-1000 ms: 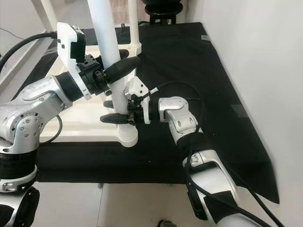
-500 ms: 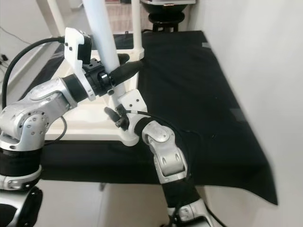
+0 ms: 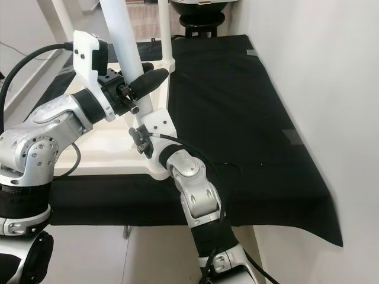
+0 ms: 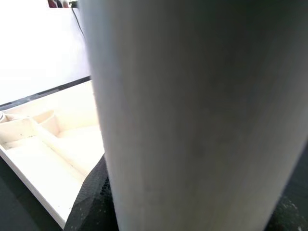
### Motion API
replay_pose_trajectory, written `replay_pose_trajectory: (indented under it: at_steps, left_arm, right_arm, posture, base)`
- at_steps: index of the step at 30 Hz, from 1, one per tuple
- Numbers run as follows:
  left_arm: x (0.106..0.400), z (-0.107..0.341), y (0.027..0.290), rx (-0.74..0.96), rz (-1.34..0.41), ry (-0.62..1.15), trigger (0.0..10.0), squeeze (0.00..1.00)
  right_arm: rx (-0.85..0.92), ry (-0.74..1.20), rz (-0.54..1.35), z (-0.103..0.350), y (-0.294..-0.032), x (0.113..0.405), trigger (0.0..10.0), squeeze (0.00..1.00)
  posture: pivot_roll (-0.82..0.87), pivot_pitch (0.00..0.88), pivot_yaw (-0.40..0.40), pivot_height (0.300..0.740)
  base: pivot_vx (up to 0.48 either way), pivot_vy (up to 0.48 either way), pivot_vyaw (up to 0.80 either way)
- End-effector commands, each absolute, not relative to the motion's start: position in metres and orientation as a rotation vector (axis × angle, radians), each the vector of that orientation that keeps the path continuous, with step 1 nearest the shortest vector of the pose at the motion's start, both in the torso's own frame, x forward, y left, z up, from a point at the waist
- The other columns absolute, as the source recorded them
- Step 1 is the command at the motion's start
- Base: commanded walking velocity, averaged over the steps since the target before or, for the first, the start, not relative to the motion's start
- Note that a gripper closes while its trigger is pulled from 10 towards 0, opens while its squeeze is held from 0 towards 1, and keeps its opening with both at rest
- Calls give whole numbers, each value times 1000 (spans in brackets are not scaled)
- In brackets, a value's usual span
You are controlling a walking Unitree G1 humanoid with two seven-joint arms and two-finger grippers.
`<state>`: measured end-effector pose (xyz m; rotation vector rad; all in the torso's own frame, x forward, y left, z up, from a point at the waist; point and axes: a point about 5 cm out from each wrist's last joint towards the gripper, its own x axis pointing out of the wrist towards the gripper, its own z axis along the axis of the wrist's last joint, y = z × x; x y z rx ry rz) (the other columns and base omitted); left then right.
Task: Building children table
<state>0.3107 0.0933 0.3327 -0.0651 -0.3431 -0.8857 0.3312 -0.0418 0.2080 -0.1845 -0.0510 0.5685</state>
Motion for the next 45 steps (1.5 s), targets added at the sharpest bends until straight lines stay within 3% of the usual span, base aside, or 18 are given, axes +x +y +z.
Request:
replay_pose_trajectory:
  at_steps: [1,7,8,11,12,14,15,16,17,18,29,30,34,44,45]
  left_arm:
    - [304,332,86,-51,-954,-336,0,0]
    - [305,332,86,-43,-949,-337,0,0]
    - [305,332,86,-42,-948,-338,0,0]
    - [305,332,85,-41,-948,-338,0,0]
    - [304,332,85,-40,-948,-338,0,0]
    - [304,331,85,-40,-949,-338,0,0]
    - [304,331,84,-40,-951,-339,0,0]
    - [304,331,84,-40,-951,-339,0,0]
    - [304,331,84,-41,-952,-339,0,0]
    - [304,331,83,-41,-954,-339,0,0]
    - [302,332,82,-43,-958,-341,0,0]
    - [302,332,82,-42,-958,-342,0,0]
    - [301,333,83,-37,-958,-345,0,0]
    - [302,332,82,-28,-955,-351,0,0]
    - [304,332,83,-44,-943,-356,314,1000]
  right_arm:
    - [-216,69,454,193,-62,342,10000,0]
    - [-200,4,549,207,-63,350,10000,0]
    - [-199,-12,627,212,-62,350,10000,1000]
    - [-193,-33,714,218,-60,350,10000,1000]
    - [-218,-110,884,233,-60,350,10000,1000]
    - [-229,-135,961,240,-62,350,10000,1000]
    - [-252,-155,1025,244,-65,352,10000,937]
    - [-252,-155,1025,244,-65,352,10000,937]
    - [-262,-155,1083,247,-67,355,10000,196]
    - [-283,-155,1125,248,-70,358,10000,0]
    - [-282,-109,1268,244,-66,367,9882,0]
    - [-280,-89,1317,239,-62,366,0,0]
    - [-274,-67,1392,230,-55,366,0,0]
    - [-269,-78,1353,225,-60,371,0,0]
    - [-264,-83,1331,223,-62,372,0,0]
  posture:
    - [-28,151,50,740]
    - [-28,142,46,740]
    - [-25,141,43,740]
    - [-25,140,43,740]
    - [-26,136,42,740]
    - [-27,135,43,740]
    - [-24,134,41,740]
    - [-24,134,41,740]
    - [-23,133,40,740]
    - [-21,133,37,740]
    - [-8,138,33,740]
    - [-4,138,32,740]
    - [0,144,33,740]
    - [-12,149,37,740]
    - [-13,149,39,740]
  base:
    - [0,0,0]
    - [0,0,0]
    - [0,0,0]
    - [0,0,0]
    - [0,0,0]
    - [0,0,0]
    - [0,0,0]
    - [0,0,0]
    - [0,0,0]
    - [0,0,0]
    - [0,0,0]
    - [0,0,0]
    - [0,0,0]
    - [0,0,0]
    - [0,0,0]
